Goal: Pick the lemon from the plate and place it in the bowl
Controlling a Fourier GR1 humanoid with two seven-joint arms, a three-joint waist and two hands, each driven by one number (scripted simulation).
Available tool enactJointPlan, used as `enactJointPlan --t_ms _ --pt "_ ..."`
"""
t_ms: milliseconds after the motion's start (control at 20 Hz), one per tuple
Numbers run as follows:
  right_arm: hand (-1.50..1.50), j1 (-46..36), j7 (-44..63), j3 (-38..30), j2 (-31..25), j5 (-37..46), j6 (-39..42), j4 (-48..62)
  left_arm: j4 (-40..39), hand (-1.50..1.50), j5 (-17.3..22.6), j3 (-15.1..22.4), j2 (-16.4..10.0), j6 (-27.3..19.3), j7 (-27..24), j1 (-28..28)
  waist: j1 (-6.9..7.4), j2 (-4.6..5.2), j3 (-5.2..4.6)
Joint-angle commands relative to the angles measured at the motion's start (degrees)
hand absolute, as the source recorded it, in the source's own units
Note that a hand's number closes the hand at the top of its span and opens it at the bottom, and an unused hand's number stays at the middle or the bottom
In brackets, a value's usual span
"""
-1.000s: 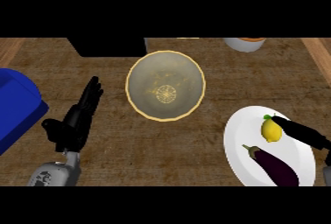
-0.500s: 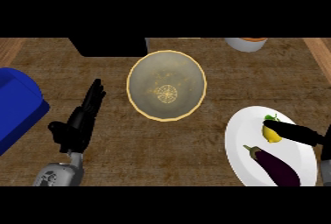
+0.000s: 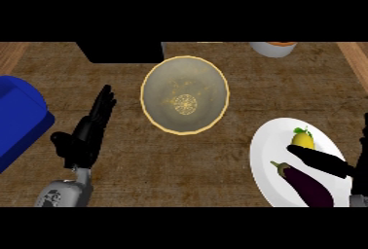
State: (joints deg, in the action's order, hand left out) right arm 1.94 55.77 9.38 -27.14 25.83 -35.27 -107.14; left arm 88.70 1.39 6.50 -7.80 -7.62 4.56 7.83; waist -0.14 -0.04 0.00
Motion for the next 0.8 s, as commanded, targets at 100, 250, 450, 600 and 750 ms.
enactJointPlan --t_ms 100,250,450,600,750 --pt "-1.50 1.73 -1.11 -3.63 2.72 0.52 3.27 -6.49 -0.44 0.00 -0.89 -0.85 1.32 0.78 0.22 0.80 -0.08 -0.02 -0.02" --pt "-1.50 2.72 -6.69 -3.50 7.22 0.38 3.08 -3.18 0.13 0.00 -2.06 -0.16 2.28 1.14 1.61 0.34 0.01 0.01 0.00" --pt "-1.50 -0.12 -8.60 -6.25 10.07 -1.57 1.86 1.54 -1.98 0.00 -0.38 -3.55 0.61 3.30 -3.11 -1.02 0.18 0.04 0.00" --pt "-1.50 -0.13 -8.82 -4.55 13.58 0.27 1.32 2.47 -3.04 0.00 -4.22 -0.69 4.03 0.15 -2.49 1.19 0.08 0.05 -0.01" --pt "-1.50 1.36 -17.17 -9.23 12.78 -6.40 3.02 5.66 -0.71 0.00 -3.65 -0.61 4.86 0.01 2.12 1.82 0.02 0.03 0.01"
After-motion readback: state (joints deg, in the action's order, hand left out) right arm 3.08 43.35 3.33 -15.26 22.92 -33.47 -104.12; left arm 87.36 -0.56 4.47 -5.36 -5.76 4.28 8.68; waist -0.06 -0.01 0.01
